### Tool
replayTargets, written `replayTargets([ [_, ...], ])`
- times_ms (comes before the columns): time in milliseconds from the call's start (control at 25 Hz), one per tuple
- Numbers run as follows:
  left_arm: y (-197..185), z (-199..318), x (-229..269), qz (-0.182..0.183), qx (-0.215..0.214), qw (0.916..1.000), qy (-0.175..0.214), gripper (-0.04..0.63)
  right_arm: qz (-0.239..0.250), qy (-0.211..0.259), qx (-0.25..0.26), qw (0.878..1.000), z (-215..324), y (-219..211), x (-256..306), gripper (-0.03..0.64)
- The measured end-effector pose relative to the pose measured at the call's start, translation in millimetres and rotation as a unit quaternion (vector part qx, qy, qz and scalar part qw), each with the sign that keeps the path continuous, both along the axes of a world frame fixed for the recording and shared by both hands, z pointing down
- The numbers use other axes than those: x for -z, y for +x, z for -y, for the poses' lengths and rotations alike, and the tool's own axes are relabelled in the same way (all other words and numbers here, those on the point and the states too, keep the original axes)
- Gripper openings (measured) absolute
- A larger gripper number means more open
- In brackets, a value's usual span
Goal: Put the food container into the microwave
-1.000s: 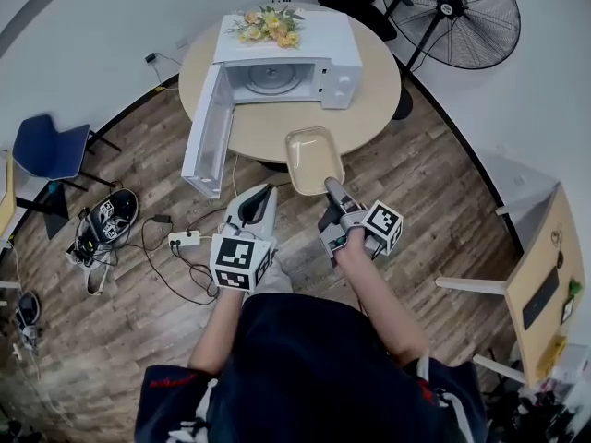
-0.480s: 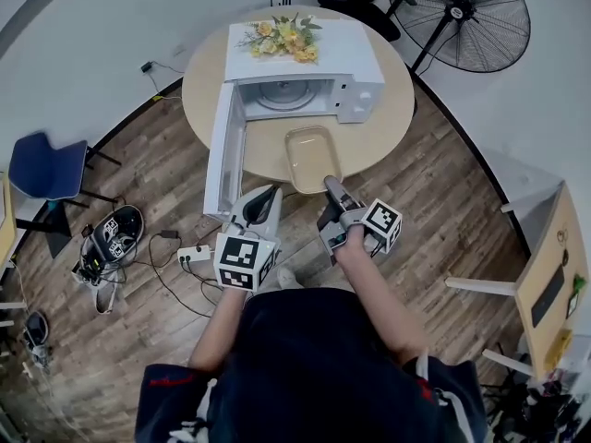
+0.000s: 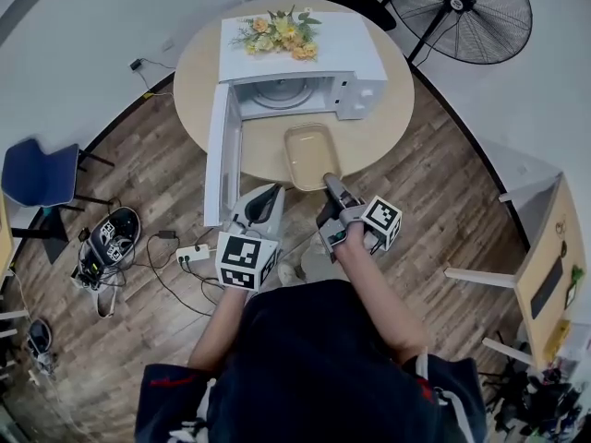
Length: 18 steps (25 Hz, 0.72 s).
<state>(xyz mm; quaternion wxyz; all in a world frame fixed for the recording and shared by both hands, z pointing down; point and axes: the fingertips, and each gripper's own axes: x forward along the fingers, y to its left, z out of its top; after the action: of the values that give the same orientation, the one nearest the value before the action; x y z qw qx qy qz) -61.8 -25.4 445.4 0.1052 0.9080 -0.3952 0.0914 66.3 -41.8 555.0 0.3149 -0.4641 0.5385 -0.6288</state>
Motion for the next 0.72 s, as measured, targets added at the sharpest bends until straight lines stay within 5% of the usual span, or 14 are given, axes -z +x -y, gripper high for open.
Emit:
replayTargets([
  [720,25,82,-29,0.015,0.03,0.9985,-0.044,0.018,0.005,-0.049,0.029,0.998,93,20,-40,0.212],
])
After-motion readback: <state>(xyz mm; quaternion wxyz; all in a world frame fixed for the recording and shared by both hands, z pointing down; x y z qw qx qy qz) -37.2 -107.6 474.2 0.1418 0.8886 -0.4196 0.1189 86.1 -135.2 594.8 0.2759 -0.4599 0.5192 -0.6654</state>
